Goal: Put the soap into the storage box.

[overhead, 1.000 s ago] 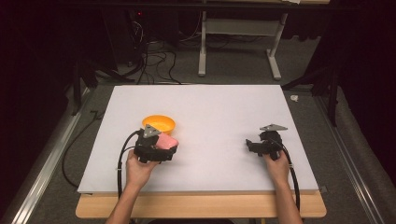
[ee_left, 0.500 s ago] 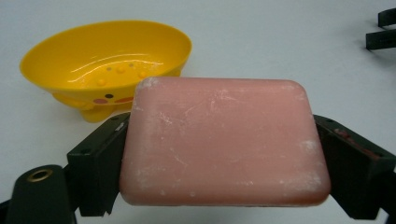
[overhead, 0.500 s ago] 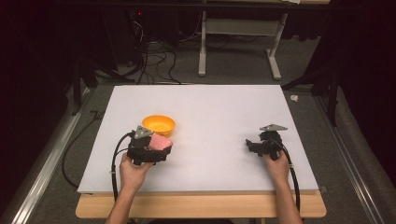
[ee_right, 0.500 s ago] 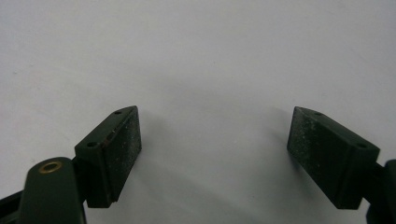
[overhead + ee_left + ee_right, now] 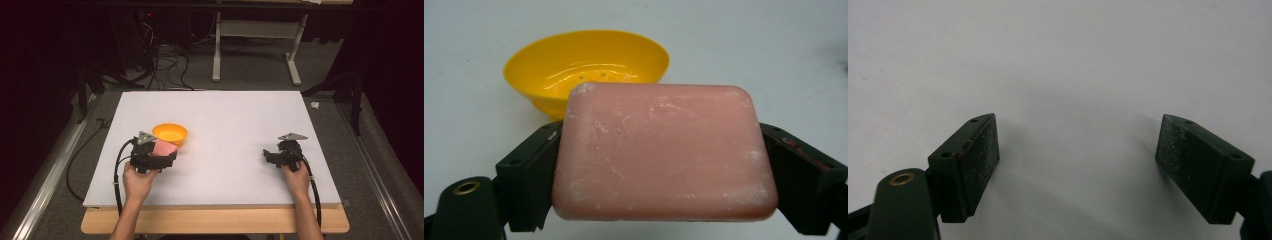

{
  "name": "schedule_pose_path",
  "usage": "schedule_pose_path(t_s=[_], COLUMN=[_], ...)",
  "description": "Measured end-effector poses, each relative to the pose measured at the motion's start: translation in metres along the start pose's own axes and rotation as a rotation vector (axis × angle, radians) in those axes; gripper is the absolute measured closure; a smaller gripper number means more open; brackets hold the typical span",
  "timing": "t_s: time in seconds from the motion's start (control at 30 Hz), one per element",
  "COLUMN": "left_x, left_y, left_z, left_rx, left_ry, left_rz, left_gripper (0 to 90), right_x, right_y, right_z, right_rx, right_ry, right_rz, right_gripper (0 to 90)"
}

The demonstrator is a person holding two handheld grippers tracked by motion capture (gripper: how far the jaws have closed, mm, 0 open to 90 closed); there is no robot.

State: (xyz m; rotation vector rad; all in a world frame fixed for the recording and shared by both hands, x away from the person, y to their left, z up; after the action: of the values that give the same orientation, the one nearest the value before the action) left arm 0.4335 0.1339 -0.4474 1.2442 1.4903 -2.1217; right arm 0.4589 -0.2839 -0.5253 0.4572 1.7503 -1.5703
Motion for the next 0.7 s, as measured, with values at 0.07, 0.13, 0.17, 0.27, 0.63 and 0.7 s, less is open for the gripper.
schedule_pose_path(t_s=[0.07,0.13,0.17,0.27,0.63,0.7], left_x=[-0.001,-0.003,-0.004,-0.008,-0.024,-0.027], left_y=[0.001,0.002,0.002,0.003,0.012,0.013], left_z=[-0.002,-0.003,-0.003,-0.004,-0.007,-0.007], left_rx=[-0.003,-0.007,-0.011,-0.009,-0.027,-0.029], left_ry=[-0.005,-0.005,-0.003,-0.003,0.003,0.003], left_rz=[-0.001,-0.002,-0.004,-0.003,-0.025,-0.024], left_gripper=[13.8,13.8,13.8,13.8,13.8,13.8], right_x=[0.000,0.000,0.000,0.000,0.000,0.000], right_y=[0.000,0.000,0.000,0.000,0.000,0.000], right_z=[0.000,0.000,0.000,0.000,0.000,0.000], right_rx=[0.000,0.000,0.000,0.001,0.000,0.000], right_ry=[0.000,0.000,0.000,0.000,0.000,0.000], right_rz=[0.000,-0.001,0.000,0.000,-0.002,-0.002], right_gripper=[18.3,18.3,18.3,18.3,18.3,18.3])
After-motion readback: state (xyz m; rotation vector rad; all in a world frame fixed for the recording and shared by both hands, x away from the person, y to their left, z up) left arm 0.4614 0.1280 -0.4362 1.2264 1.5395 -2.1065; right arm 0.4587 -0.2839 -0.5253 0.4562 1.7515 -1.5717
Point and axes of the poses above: each handheld gripper's, and its own axes: y roughly forward along the jaws, x roughly out of its underside, z roughly to its right, the point moved 6 cm from there along y, roughly forward along the jaws, and after that the axes turned 1 degree about y, right-handed, at the moved point
